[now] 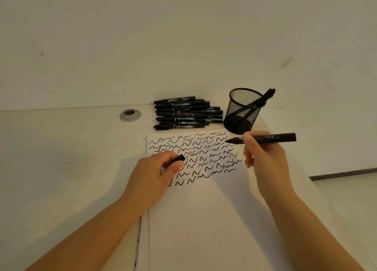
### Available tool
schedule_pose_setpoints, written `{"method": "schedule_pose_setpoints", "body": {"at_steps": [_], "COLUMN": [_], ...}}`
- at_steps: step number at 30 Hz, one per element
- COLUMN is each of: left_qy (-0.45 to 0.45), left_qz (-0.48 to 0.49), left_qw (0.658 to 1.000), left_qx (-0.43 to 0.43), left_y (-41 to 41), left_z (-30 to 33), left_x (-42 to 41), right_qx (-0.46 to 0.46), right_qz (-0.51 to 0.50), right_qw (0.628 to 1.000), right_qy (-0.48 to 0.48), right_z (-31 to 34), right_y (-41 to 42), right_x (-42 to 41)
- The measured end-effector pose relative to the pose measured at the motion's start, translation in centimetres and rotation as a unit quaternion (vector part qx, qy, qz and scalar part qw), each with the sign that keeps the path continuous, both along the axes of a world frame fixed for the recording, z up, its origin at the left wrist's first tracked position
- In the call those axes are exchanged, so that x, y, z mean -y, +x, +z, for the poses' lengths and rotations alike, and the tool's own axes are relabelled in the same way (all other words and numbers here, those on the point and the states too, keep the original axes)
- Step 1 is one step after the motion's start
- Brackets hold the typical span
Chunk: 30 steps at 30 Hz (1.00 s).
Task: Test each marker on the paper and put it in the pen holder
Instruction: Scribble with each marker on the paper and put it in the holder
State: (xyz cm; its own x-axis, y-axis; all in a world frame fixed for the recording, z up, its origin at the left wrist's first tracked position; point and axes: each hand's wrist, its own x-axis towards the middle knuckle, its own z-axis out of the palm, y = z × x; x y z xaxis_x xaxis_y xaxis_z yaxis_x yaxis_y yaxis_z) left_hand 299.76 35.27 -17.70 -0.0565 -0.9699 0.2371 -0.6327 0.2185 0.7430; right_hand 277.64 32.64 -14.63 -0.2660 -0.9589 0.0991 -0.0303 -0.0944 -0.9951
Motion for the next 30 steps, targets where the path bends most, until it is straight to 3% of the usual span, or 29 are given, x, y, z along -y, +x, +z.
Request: {"method": "schedule_pose_setpoints", "body": {"at_steps": [2, 4, 21, 30], "left_qy": [-0.013, -0.021, -0.043, -0.055], "left_qz": [0.002, 0.004, -0.031, -0.033], "left_qw": [1.0, 1.0, 0.998, 0.996], "left_qx": [-0.01, -0.014, 0.019, 0.064], "left_y": [-0.1, -0.1, -0.6, -0.6], "left_z": [0.0, 0.0, 0.7, 0.9], "left_x": [0.0, -0.1, -0.3, -0.3], "right_qx": [0.127, 0.183, 0.049, 0.026], "right_qz": [0.062, 0.101, 0.171, 0.185], "right_qw": [0.989, 0.975, 0.983, 0.982], "right_qy": [0.04, 0.076, 0.051, 0.035], "right_z": [0.5, 0.6, -1.3, -1.5], "right_y": [1.0, 2.2, 5.2, 5.2], "right_x": [0.1, 0.2, -0.6, -0.9]}}
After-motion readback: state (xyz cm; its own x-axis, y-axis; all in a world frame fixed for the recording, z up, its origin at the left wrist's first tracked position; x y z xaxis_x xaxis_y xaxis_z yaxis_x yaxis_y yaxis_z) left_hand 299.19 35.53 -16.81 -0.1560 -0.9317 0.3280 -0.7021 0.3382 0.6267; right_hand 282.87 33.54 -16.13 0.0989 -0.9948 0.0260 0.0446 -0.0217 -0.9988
